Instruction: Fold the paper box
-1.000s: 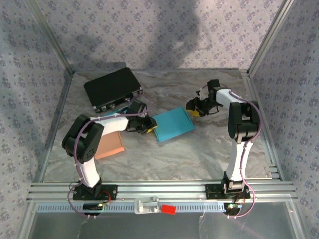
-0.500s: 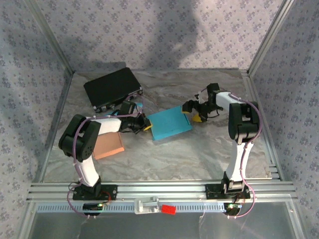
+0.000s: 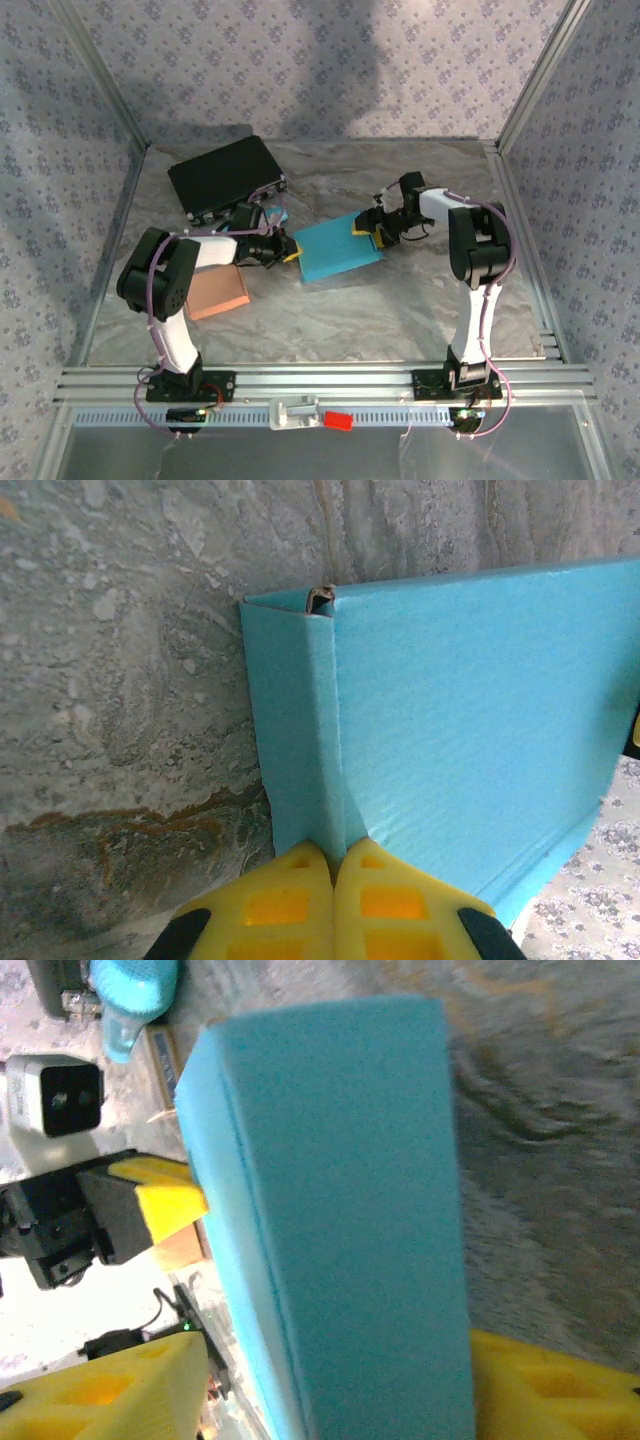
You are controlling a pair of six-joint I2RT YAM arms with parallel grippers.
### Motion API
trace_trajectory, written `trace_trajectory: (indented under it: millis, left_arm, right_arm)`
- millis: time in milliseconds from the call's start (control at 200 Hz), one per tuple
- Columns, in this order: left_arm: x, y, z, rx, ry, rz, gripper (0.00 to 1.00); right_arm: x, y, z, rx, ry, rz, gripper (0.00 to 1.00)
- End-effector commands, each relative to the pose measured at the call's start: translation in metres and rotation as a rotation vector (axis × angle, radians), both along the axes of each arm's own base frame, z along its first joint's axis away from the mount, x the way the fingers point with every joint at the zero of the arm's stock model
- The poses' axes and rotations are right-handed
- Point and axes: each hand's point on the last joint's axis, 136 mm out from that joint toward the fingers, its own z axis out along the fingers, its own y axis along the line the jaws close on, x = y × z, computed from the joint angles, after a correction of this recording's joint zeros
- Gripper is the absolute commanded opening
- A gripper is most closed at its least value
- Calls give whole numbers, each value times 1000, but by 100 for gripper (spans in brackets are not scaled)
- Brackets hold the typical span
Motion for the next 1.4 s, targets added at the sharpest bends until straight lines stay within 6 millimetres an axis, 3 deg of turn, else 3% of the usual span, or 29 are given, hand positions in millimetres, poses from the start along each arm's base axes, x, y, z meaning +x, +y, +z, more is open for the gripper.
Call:
trace_trajectory:
  millis: [0,85,210,300,400,465,520,610,730,869,1239,1314,1394]
  left_arm:
    - [-10,17,-30,110,70,14,0]
    - [-1,13,-7,101,-6,-9,8]
    - [13,16,37,154,-162,-49,28]
    - [16,16,80,203,-337,-117,35]
    - [-6,-9,148,273,-696,-320,47]
    - [-37,-32,169,335,-870,-531,55]
    - [-60,-47,170,393,-930,-696,56]
    - [-103,-62,156,476,-961,-985,57]
    - [-125,-66,140,640,-1014,-1183,59]
    - [-114,-63,129,773,-1055,-1234,62]
    - [-94,-65,106,896,-1068,-1281,63]
    - [-84,-63,110,943,-1090,-1225,63]
    - [-84,-68,131,905,-1138,-1159,63]
  right_arm:
    - [3,16,18,104,25,6,58]
    - [4,14,21,112,56,-29,49]
    - [3,12,30,138,128,-98,35]
    - [-1,10,37,149,183,-136,26]
    - [-6,11,46,144,260,-182,22]
    - [-11,9,50,130,343,-223,21]
    - [-19,7,51,115,438,-258,21]
    - [-37,3,55,87,592,-299,17]
    - [-59,-1,60,78,756,-379,14]
    - [-76,-3,64,82,863,-428,10]
    - [-86,-3,77,76,920,-443,7]
    - [-88,-5,79,72,925,-444,6]
    - [-88,-8,77,66,925,-453,5]
